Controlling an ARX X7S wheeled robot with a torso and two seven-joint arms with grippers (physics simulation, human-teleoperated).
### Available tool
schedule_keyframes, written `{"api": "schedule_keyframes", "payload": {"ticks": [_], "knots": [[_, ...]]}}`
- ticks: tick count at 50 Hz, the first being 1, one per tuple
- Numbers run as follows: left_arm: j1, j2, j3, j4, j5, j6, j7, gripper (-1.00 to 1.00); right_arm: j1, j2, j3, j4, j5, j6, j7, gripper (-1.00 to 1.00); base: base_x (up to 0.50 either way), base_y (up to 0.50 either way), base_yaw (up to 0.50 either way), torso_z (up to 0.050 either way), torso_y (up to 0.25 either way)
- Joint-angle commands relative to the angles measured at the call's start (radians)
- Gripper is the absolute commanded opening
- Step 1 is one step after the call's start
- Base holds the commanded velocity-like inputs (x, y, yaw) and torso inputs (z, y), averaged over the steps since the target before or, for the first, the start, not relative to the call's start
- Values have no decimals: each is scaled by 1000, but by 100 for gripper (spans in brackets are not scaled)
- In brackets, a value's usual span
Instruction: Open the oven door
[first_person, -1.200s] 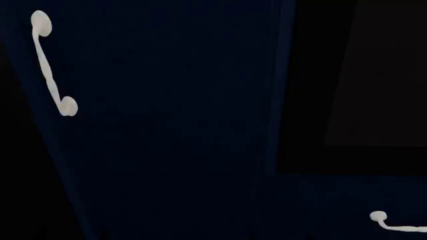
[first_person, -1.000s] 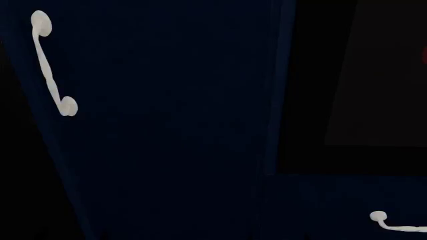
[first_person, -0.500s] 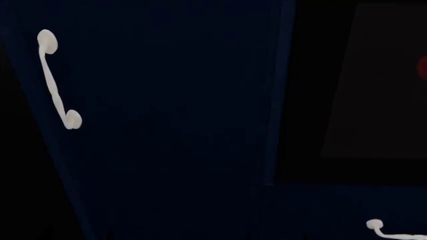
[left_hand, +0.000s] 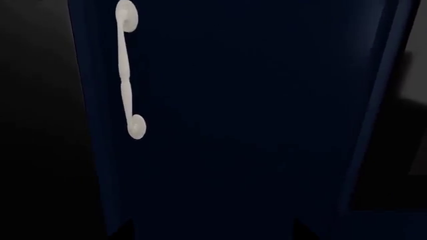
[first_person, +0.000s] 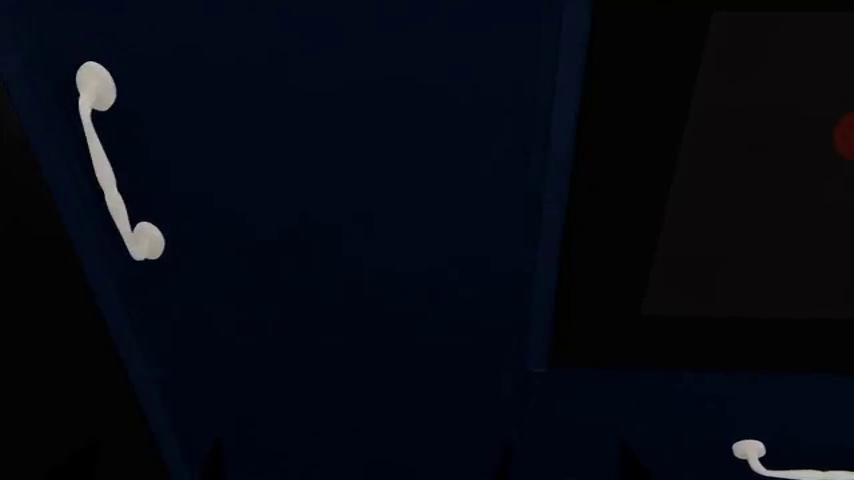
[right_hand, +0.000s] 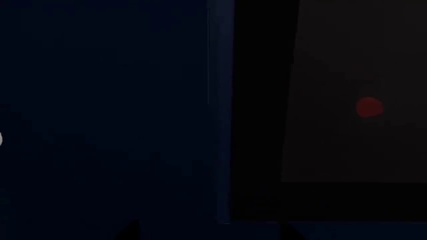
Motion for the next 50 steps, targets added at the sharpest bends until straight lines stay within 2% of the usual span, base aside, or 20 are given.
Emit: {"api": "schedule_keyframes", "payload": {"ticks": [1, 9, 16, 45, 50], "knots": [[-92, -31, 5, 90, -25, -178, -31, 100, 97, 50, 16, -91, 20, 114, 10, 100, 0, 0, 0, 0, 0], [-172, -51, 4, 146, -40, -291, -44, 100, 161, 69, 5, -145, 29, 192, 4, 100, 0, 0, 0, 0, 0], [-179, -55, 3, 160, -49, -301, -51, 100, 171, 72, 1, -159, 43, 214, 2, 100, 0, -32, 0, 0, 0], [-161, -71, -15, 179, -87, -284, -72, 100, 157, 80, -11, -160, 65, 195, 10, 100, 0, -375, 0, 0, 0], [-159, -75, -14, 181, -89, -280, -75, 100, 154, 79, -7, -169, 74, 189, 14, 100, 0, -45, 0, 0, 0]]}}
